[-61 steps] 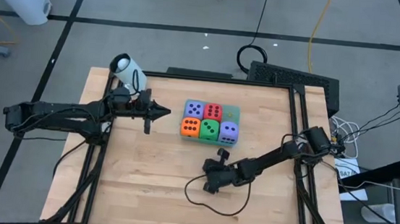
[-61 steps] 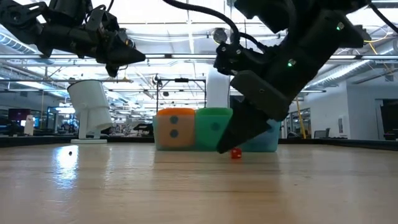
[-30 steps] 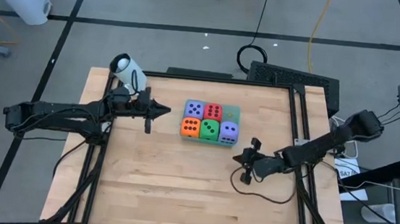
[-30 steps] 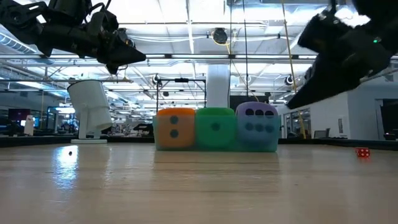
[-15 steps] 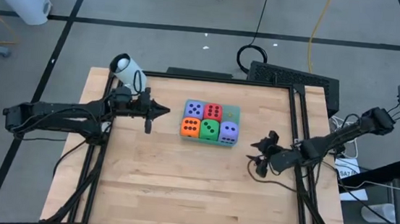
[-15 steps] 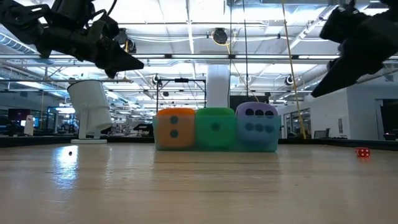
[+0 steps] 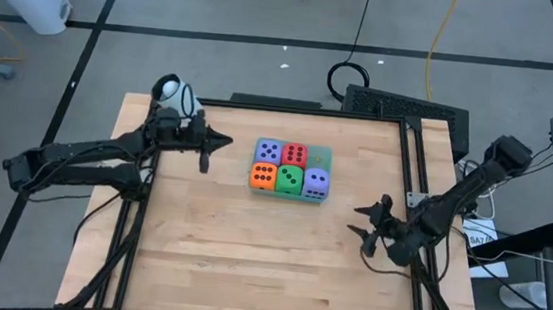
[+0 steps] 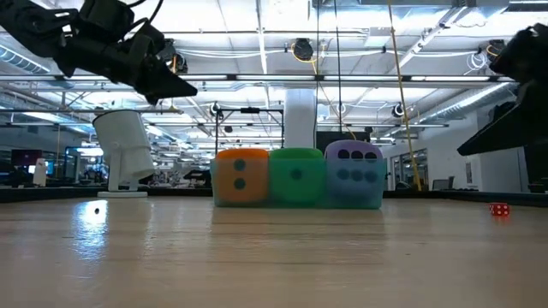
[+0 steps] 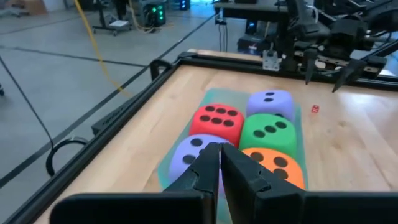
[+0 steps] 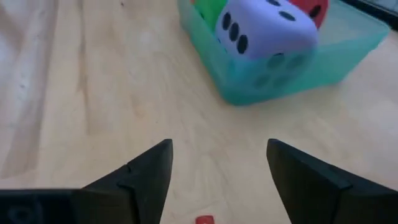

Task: Pick & Place Dice
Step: Put the small red die into the green bin

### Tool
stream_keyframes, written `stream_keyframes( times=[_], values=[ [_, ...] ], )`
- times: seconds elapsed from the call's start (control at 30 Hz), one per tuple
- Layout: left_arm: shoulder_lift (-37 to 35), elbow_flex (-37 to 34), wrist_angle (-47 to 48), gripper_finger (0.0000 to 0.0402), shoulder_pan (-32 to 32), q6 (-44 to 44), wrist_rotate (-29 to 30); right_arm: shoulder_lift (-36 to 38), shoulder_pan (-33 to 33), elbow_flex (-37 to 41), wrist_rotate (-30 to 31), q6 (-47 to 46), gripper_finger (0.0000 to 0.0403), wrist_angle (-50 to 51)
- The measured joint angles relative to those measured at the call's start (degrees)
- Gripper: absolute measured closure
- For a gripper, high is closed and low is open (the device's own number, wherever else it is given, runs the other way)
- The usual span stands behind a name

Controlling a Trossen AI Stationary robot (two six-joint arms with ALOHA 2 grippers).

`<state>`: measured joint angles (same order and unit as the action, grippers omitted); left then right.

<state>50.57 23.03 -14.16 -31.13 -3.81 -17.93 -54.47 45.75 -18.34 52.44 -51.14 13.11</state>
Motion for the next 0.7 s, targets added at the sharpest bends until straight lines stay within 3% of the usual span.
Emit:
stream_keyframes(
  times=[0.23, 0.4, 0.7],
  values=[
    [0.0, 0.0, 1.5, 0.0376, -0.5, 0.3, 0.0, -2.9, 2.2, 6.4, 0.0, -9.1, 0.0154, -4.8],
    [0.0, 0.0, 2.2, 0.0376, -0.5, 0.2, 0.0, -6.4, 4.5, 8.0, 1.8, -3.0, 0.0154, -16.4],
    [0.0, 0.0, 2.1, 0.0376, -0.5, 0.3, 0.0, -14.9, 5.4, 7.9, -3.2, -9.0, 0.0154, -16.7]
  ],
)
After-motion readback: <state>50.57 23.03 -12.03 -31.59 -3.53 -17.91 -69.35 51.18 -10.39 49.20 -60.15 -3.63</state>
